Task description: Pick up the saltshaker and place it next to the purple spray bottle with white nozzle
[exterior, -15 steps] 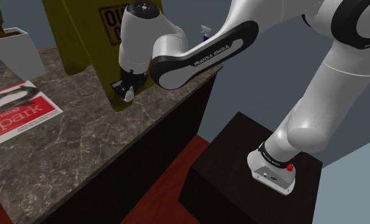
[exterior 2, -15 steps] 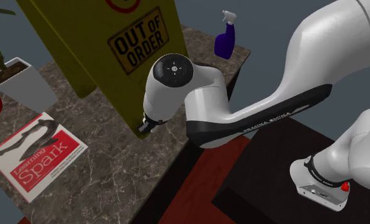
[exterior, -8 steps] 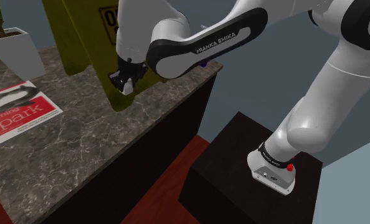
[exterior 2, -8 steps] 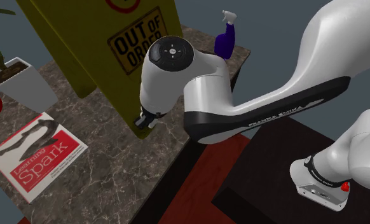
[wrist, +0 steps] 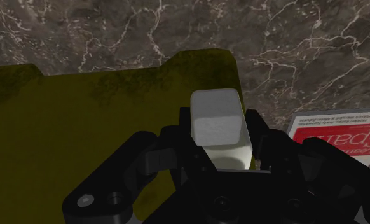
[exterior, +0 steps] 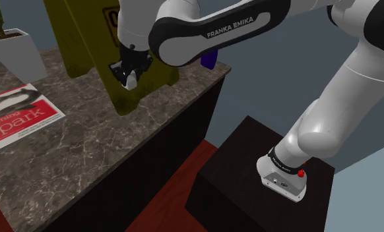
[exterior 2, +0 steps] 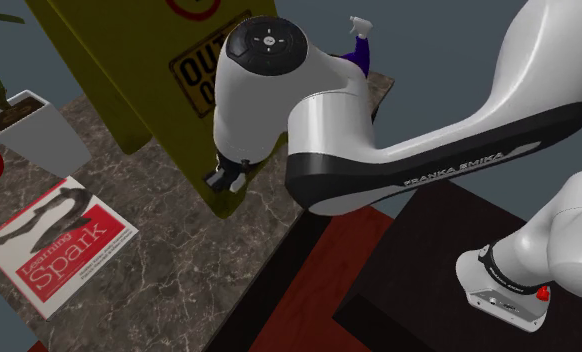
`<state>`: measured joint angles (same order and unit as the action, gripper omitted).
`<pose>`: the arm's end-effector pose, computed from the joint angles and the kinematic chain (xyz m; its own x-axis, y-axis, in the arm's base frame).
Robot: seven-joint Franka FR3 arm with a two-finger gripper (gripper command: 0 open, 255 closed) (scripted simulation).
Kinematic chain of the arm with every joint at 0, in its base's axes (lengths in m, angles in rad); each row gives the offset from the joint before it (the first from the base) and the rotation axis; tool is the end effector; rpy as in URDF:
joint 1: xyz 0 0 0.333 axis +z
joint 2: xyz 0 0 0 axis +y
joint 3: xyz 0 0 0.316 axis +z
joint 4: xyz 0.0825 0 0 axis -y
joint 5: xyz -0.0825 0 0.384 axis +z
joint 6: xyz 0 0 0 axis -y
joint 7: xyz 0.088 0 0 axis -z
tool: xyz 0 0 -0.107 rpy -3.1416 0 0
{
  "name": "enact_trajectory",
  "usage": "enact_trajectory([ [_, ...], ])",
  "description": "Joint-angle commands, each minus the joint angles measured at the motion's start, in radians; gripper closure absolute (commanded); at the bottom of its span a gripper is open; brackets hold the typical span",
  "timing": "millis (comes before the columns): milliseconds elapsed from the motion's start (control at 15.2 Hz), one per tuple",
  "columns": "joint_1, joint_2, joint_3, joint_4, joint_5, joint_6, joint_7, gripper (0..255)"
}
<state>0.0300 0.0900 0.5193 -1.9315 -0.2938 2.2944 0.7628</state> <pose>0.5227 0.3038 0.4755 0.9379 -0.0589 0.3419 -0.0541 -0.9983 -0.0236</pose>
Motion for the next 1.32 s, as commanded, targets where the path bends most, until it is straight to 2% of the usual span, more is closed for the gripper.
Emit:
enact_trajectory([
  [0,-0.002,-0.009,0.001,0.019,0.013,-0.026,-0.013,255],
  [1254,0.000,-0.038,0.008,0.241,0.066,-0.266,-0.080,255],
])
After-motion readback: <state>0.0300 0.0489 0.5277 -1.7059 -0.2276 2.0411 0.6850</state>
